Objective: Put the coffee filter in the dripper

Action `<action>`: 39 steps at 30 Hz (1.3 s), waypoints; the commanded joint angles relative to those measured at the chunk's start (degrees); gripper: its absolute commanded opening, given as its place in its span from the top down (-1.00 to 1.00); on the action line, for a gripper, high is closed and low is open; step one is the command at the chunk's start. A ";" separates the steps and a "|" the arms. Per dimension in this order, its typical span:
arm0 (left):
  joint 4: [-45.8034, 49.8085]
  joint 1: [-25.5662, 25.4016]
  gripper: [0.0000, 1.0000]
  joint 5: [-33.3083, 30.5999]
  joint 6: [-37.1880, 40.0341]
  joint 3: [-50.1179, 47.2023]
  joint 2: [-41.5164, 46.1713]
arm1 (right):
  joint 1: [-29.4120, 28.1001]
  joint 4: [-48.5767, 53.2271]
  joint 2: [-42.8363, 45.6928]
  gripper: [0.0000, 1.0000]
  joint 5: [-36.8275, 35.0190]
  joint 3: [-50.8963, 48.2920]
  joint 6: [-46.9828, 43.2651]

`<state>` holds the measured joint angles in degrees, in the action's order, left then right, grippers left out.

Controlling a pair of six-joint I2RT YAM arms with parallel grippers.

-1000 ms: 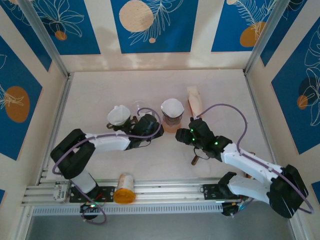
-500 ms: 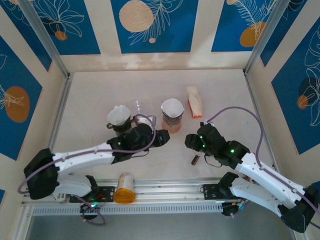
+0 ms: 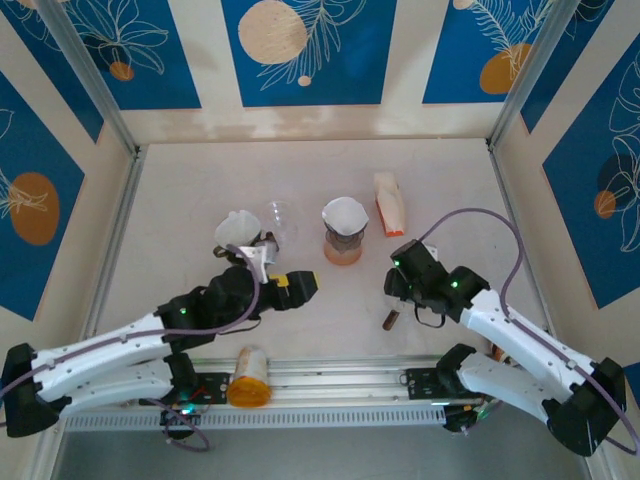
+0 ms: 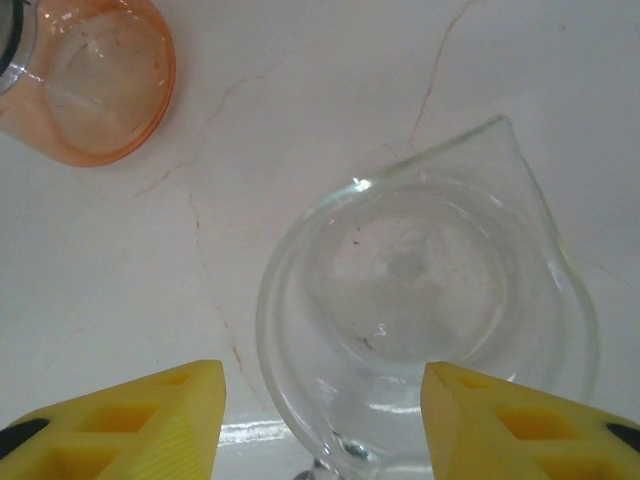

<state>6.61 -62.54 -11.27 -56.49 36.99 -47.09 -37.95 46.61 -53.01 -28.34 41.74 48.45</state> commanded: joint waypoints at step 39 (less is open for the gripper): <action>33.36 -0.30 -1.00 -17.86 4.06 1.15 31.14 | -26.59 -3.72 -32.10 0.90 8.32 21.77 -6.63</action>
<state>37.06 -62.54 -26.92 -53.41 36.49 -16.62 -63.61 45.15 -83.61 -20.75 61.93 40.60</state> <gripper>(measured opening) 0.998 0.064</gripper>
